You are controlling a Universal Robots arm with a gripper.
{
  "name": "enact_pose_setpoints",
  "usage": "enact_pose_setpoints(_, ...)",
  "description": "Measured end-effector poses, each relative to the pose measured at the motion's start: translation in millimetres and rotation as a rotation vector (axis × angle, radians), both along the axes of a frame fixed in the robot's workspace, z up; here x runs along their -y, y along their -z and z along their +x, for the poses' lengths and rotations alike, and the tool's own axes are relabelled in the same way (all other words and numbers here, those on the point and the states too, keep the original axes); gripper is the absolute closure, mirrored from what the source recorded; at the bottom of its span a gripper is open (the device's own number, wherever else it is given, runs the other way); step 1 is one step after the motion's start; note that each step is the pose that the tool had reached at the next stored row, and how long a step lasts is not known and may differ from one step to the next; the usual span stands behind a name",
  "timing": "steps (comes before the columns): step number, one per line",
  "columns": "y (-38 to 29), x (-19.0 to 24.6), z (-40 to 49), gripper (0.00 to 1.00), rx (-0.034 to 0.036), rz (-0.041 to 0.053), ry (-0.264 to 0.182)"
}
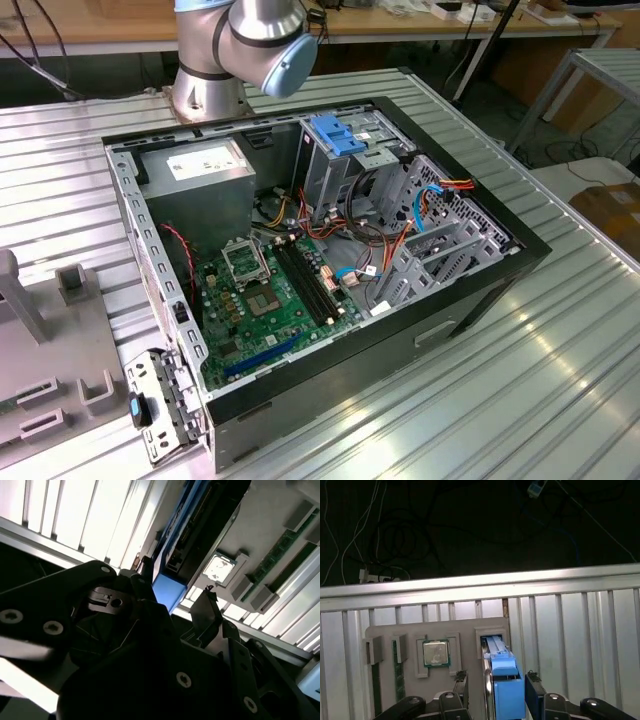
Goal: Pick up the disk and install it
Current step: 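Pick up the disk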
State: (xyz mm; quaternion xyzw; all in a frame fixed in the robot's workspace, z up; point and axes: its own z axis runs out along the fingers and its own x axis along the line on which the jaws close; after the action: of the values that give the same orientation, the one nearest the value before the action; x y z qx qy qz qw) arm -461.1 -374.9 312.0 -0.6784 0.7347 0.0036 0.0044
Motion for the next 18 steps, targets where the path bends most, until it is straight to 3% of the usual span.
enact_pose_setpoints(6, 6.2, -1.1, -1.3, 0.43, 0.0029, -0.0001, 0.000)
enact_pose_setpoints(7, 6.5, -2.7, -1.3, 0.43, 0.0030, -0.0001, 0.001)
enact_pose_setpoints(8, 7.4, -6.8, -1.2, 0.43, 0.0031, 0.0000, 0.001)
enact_pose_setpoints(13, 9.8, -6.2, -1.2, 0.43, 0.0032, 0.0001, 0.001)
enact_pose_setpoints(15, 11.1, -6.1, -1.2, 0.52, 0.0029, -0.0001, 0.001)
enact_pose_setpoints(18, 12.2, -6.1, -1.2, 0.52, 0.0031, 0.0000, 0.001)
